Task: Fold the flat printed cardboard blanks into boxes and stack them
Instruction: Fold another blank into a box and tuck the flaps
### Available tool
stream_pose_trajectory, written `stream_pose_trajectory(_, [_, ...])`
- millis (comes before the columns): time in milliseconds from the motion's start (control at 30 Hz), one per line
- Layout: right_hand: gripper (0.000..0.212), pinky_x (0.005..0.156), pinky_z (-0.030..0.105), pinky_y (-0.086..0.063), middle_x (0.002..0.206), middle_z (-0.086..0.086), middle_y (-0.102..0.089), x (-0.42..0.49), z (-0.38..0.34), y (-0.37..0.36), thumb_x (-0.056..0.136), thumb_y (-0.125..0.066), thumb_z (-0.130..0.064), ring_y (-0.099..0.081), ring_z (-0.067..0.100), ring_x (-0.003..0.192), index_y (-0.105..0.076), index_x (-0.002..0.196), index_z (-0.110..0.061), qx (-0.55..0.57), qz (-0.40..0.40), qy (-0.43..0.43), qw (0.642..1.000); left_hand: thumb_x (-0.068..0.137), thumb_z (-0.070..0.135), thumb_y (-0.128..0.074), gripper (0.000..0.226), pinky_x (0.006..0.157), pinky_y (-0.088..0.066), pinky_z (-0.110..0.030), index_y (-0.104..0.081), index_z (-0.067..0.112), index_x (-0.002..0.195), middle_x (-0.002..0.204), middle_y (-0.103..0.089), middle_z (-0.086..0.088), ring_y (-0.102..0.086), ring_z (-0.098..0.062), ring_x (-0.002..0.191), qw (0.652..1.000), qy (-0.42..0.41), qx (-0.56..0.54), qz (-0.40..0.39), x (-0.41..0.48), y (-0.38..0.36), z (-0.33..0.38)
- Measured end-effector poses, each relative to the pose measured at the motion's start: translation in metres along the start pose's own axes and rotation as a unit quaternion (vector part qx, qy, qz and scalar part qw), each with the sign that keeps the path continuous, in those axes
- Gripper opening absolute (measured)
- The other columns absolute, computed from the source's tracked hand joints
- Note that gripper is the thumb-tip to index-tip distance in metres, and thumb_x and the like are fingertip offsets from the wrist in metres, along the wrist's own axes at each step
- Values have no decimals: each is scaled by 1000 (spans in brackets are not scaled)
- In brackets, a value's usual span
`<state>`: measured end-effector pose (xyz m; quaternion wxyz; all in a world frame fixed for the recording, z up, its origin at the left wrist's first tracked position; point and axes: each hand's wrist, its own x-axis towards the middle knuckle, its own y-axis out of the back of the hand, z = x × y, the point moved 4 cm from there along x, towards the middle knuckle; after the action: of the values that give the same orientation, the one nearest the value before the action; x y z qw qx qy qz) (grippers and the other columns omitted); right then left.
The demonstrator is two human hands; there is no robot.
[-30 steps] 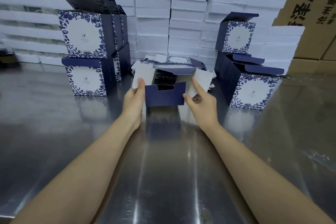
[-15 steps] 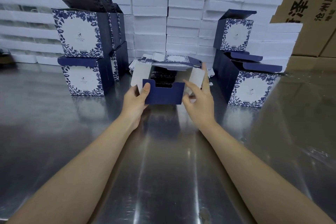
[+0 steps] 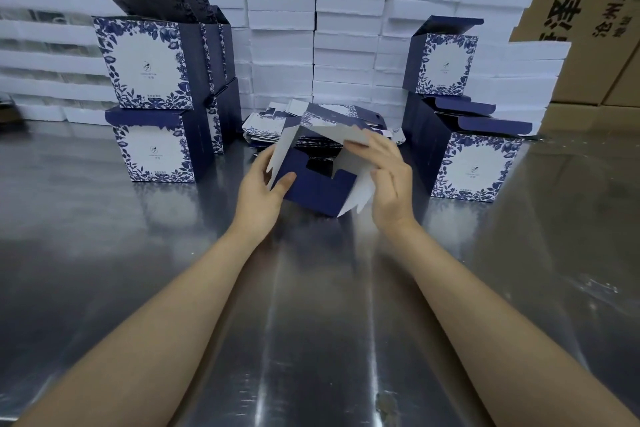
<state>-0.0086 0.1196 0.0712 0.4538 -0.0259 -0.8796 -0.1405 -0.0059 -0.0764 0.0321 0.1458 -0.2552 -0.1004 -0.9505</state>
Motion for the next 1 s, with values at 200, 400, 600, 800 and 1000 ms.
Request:
stream_pose_trajectory(200, [61,118,35,-20,131,9,-59,1,9,2,74,-29,-5,-34,31,137,-59,126,-10,77,-5,-100,992,100,10,-48,75,106,-36,-26,-4,46,149,163,-10,6,-28,-11,142,946,-169,241,-138,-12,-16,18])
stream_pose_trajectory(400, [53,96,10,-33,122,-1,-54,-2,11,0,71,-33,-8,-44,7,121,-61,112,-28,113,69,-125,983,90,8,-66,84,102,-45,-40,-18,36,152,163,7,2,-20,-22,147,885,-172,375,-215,-13,-26,14])
stream_pose_trajectory(600, [64,117,53,-20,134,6,-55,1,18,-1,63,-31,-6,-32,31,140,-65,115,-22,129,27,-107,985,85,-12,-59,80,88,-52,-38,-37,33,147,161,-18,0,-40,-21,136,895,-196,373,-146,-8,-12,13])
stream_pose_trajectory(800, [62,107,30,-40,155,2,-33,5,10,-4,65,-30,-6,-38,5,136,-63,117,0,342,30,-232,910,84,-14,-57,83,83,-54,-39,-38,37,146,160,-20,6,-60,-15,111,904,-183,357,-146,-6,-7,4])
stream_pose_trajectory(1000, [61,87,24,-55,148,13,-44,5,15,-3,57,-27,7,-54,19,124,-75,94,0,473,69,-283,832,84,-15,-59,80,90,-53,-36,-42,36,145,159,-23,5,-43,-14,130,907,-198,344,-138,-7,-8,6])
